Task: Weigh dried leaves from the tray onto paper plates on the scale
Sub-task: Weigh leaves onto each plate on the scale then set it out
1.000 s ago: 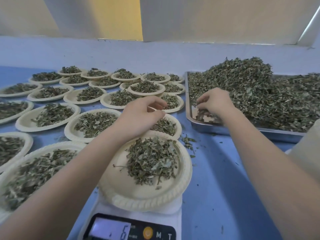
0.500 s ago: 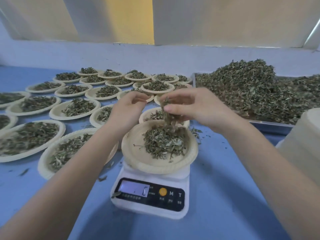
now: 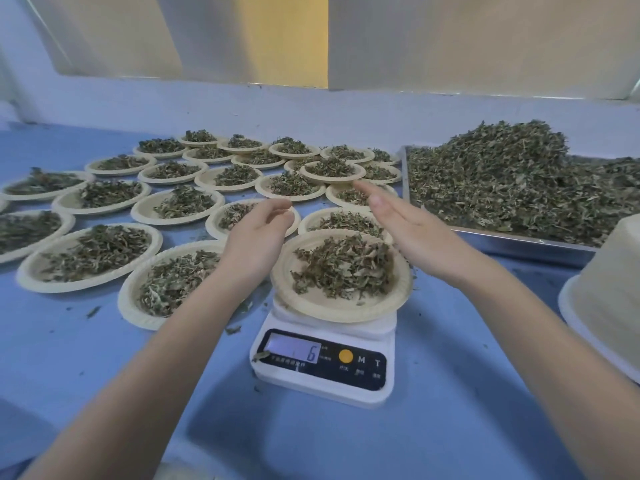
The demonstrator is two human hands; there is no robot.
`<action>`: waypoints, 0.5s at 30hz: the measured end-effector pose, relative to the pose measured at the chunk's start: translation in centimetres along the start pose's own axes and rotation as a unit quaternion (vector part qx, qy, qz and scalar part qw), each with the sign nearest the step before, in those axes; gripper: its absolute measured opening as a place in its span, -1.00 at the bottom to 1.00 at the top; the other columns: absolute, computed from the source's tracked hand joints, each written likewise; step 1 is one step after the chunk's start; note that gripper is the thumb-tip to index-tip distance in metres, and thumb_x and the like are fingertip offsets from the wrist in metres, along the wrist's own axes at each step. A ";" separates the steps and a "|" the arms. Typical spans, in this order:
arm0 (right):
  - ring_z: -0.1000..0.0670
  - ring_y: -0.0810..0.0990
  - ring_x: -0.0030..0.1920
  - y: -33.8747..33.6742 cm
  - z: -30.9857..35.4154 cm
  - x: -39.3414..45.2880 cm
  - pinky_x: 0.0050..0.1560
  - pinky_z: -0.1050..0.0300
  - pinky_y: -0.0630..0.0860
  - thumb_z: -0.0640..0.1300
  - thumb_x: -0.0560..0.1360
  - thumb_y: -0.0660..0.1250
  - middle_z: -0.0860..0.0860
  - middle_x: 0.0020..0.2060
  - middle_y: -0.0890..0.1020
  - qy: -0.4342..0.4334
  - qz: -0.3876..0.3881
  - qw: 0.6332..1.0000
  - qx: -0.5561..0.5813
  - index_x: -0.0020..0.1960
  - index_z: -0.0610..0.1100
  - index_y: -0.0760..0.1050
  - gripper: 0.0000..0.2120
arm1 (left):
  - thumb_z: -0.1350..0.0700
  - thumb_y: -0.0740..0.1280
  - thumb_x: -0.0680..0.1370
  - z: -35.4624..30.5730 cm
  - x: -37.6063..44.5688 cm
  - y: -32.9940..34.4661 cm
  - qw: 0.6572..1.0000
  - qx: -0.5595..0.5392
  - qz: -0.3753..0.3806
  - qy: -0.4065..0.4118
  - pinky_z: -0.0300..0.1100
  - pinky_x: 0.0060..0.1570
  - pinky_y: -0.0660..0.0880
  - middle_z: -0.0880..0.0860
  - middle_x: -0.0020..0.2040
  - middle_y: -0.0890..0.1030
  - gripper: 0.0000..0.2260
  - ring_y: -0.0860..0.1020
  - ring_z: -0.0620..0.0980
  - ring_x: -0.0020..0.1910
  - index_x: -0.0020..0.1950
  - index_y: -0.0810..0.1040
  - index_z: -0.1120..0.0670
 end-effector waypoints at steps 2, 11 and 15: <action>0.38 0.16 0.32 0.0 -0.7 0.0 0.24 0.35 0.05 0.29 0.55 -0.08 0.40 0.38 0.22 0.015 -0.019 0.999 0.021 0.49 0.25 0.15 -0.49 | 0.05 0.20 0.60 0.2 -0.2 0.1 1.000 -0.002 0.001 0.002 -0.01 0.27 0.40 -0.07 0.20 0.54 -0.73 0.48 -0.07 0.20 0.29 0.50 -0.01; 0.38 0.06 0.32 0.4 -2.9 0.1 0.32 0.26 -0.01 0.46 0.40 -0.11 0.48 0.34 0.09 0.079 -0.017 0.993 0.082 0.51 0.24 0.05 -0.28 | -0.01 0.20 0.60 1.2 -0.6 1.2 1.000 -0.016 0.015 -0.016 -0.17 0.14 0.35 -0.12 0.19 0.51 -0.71 0.46 -0.09 0.17 0.31 0.47 -0.05; 0.39 0.04 0.31 0.6 -3.5 0.2 0.36 0.22 0.00 0.48 0.39 -0.10 0.51 0.25 0.08 0.093 -0.004 0.991 0.092 0.51 0.27 0.01 -0.27 | -0.03 0.21 0.60 1.3 -0.7 1.4 1.000 -0.017 0.014 -0.019 -0.22 0.04 0.28 -0.15 0.18 0.49 -0.68 0.44 -0.13 0.13 0.34 0.45 -0.05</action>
Point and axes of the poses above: each hand's wrist, its own x-axis towards the middle knuckle, its own y-axis out of the palm, z = x × y, the point moved 5 cm from there along x, towards the middle knuckle
